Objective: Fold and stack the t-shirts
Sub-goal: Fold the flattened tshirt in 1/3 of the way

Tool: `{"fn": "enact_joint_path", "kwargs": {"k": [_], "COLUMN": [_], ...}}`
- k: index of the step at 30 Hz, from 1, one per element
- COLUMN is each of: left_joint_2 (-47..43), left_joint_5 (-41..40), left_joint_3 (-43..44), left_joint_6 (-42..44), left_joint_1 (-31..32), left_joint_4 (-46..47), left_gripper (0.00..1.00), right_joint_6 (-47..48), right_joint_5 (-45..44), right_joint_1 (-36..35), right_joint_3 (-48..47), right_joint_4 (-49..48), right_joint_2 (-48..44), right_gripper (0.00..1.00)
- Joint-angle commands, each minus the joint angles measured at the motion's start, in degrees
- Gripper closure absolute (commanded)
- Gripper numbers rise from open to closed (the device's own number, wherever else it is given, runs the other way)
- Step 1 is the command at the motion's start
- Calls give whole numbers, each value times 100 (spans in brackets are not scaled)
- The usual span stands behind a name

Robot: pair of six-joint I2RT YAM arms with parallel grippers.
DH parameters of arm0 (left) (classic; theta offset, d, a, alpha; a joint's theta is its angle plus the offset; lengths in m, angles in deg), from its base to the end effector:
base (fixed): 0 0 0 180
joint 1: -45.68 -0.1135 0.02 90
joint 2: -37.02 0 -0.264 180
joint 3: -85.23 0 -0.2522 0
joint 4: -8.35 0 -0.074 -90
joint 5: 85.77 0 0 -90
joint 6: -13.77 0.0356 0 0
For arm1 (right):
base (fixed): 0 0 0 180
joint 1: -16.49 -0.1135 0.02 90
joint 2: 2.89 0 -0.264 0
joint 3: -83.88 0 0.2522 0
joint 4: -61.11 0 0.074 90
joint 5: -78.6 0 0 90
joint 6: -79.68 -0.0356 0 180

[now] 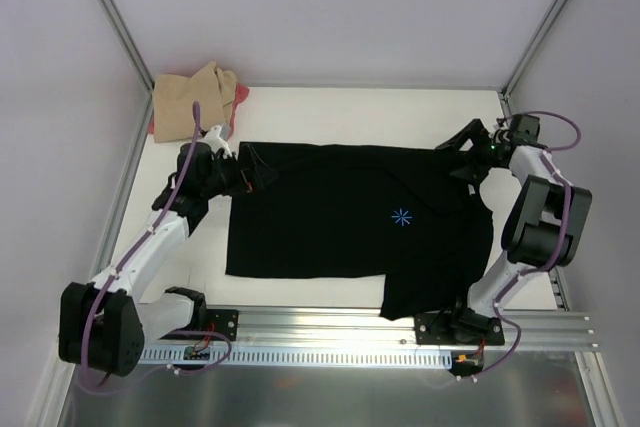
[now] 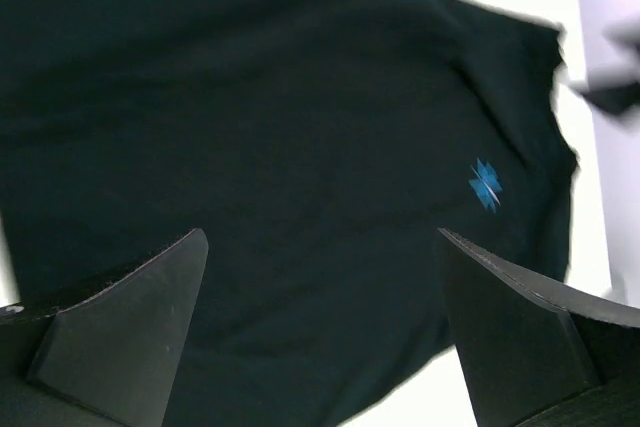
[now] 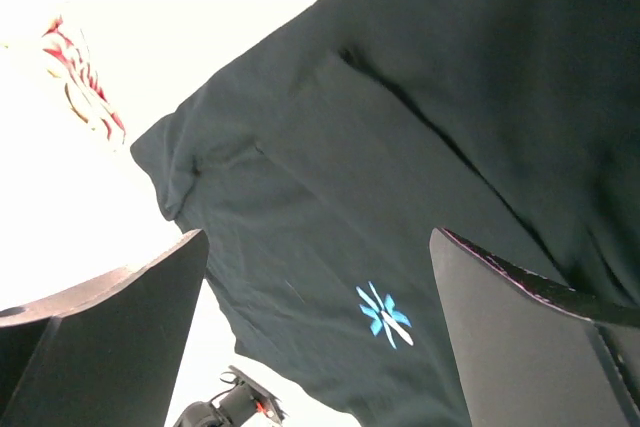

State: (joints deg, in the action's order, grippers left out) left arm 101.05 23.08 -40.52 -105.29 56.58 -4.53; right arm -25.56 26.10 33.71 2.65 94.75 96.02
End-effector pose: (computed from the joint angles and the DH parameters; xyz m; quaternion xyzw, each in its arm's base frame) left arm 0.2456 -0.0590 0.2665 -0.0399 0.8250 -0.3150 0.4674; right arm 0.3551 -0.0874 0.2179 0.1475 0.8876 0.2978 0.3188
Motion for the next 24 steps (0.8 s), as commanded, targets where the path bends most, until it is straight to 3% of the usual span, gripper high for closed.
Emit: {"fn": "enact_joint_path", "kwargs": {"k": [1,10,24], "left_joint_2": [-426,-1076,-1578], "left_joint_5": [602,708,462], "left_joint_3": [-366,-726,-692], "left_joint_6": [-231,-434,-355], "left_joint_1": [386,1072,1345], "left_joint_4": [316,123,-554], "left_gripper": [1,1,1], "right_joint_6": [-294,-409,-471], "right_joint_5": [355,557,425], "right_joint_1": [-323,-710,-675], "right_joint_3": [-775,-2024,-2148], "right_joint_4": [-247,-177,-344], "right_joint_2": [591,1955,2369], "right_gripper": [0,3,3]}}
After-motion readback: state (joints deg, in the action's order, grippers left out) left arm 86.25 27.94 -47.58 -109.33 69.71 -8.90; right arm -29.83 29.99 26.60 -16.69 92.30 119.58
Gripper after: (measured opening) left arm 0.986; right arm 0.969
